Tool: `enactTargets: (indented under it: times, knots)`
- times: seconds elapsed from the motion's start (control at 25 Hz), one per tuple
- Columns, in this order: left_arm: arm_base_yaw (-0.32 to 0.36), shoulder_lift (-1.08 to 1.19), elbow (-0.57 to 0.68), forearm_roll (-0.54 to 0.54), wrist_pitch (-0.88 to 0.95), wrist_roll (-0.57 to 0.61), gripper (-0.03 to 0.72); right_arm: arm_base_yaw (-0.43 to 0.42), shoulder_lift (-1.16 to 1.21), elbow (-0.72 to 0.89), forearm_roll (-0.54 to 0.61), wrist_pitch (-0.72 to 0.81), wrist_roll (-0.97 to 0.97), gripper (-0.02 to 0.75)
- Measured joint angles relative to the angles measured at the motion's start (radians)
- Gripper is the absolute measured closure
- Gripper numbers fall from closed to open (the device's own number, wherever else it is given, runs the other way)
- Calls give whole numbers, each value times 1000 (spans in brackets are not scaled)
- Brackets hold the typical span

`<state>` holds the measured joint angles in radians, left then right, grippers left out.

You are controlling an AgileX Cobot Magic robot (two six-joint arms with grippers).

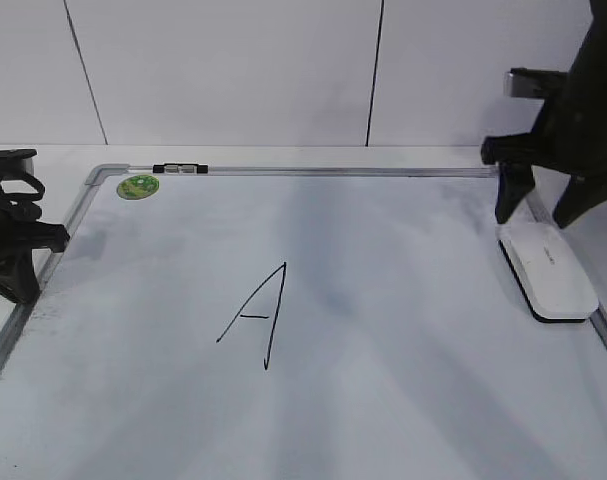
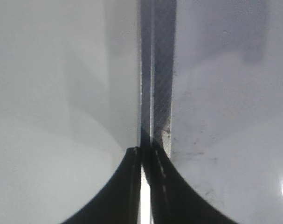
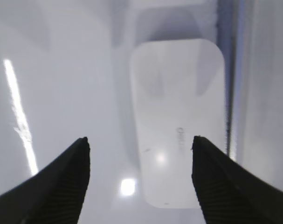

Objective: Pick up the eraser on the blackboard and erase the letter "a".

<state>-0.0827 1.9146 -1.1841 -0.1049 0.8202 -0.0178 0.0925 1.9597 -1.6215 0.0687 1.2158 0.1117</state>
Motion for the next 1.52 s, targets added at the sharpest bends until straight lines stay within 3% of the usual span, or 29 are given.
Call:
enactTargets:
  times: [0.2,0.56,1.0,1.32,1.52]
  knots:
    - [0,0,0,-8,0,0,673,0,-11,-68,72,2,-9,189]
    - [0,0,0,10,0,0,655,0,-156,-68,-44,12,-20,190]
    - [0,-17,-125,89,150,-13,409,0,-228,-72,-47,19,-22,190]
    - [0,-159,-191,94,269,-15,400,0,-346,-72,-47,29,-16,190]
    - [0,-298,-191,94,315,-15,435,0,-432,-72,-47,34,-2,190]
